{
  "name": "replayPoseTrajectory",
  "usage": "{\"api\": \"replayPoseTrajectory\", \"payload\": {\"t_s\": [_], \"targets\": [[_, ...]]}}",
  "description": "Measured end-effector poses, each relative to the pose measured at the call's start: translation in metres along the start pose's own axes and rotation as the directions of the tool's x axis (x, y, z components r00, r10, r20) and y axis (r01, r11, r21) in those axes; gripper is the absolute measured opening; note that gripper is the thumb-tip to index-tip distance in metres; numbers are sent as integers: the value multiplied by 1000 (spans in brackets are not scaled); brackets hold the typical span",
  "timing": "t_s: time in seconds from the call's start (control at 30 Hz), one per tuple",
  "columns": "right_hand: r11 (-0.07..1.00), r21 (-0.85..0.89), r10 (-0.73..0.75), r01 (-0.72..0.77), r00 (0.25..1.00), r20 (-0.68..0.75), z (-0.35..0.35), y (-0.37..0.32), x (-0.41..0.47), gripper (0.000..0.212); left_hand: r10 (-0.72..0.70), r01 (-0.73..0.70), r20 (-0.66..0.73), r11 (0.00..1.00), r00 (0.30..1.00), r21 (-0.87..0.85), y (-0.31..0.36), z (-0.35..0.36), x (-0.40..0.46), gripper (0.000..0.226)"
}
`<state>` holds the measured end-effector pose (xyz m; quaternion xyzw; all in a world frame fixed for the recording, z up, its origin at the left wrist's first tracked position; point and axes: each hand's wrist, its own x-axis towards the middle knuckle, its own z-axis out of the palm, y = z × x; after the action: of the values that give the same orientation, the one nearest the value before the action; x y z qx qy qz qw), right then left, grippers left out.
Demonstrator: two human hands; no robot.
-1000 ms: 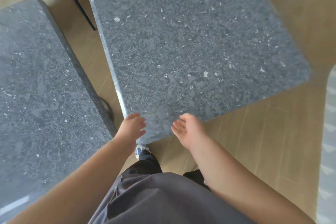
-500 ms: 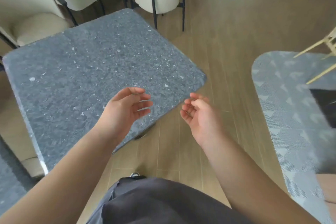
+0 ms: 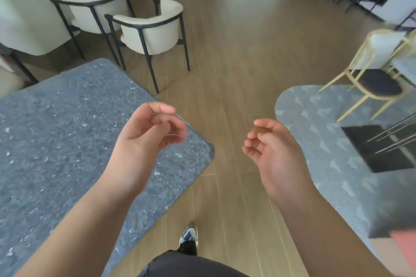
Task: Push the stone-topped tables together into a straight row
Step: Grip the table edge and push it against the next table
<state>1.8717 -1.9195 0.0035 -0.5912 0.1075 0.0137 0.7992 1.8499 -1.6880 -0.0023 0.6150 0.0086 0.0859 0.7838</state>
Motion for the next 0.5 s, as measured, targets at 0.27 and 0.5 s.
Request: {"api": "replayPoseTrajectory", "payload": {"t_s": [0.27, 0.5], "targets": [[999, -18, -36, 36, 998, -45, -8, -34, 139, 29, -28, 25, 90, 999, 996, 32, -19, 55, 157, 28], [991, -46, -126, 125, 992, -29, -51, -70, 249, 30, -44, 40, 105, 998, 993, 40, -49, 112, 259, 28]]}}
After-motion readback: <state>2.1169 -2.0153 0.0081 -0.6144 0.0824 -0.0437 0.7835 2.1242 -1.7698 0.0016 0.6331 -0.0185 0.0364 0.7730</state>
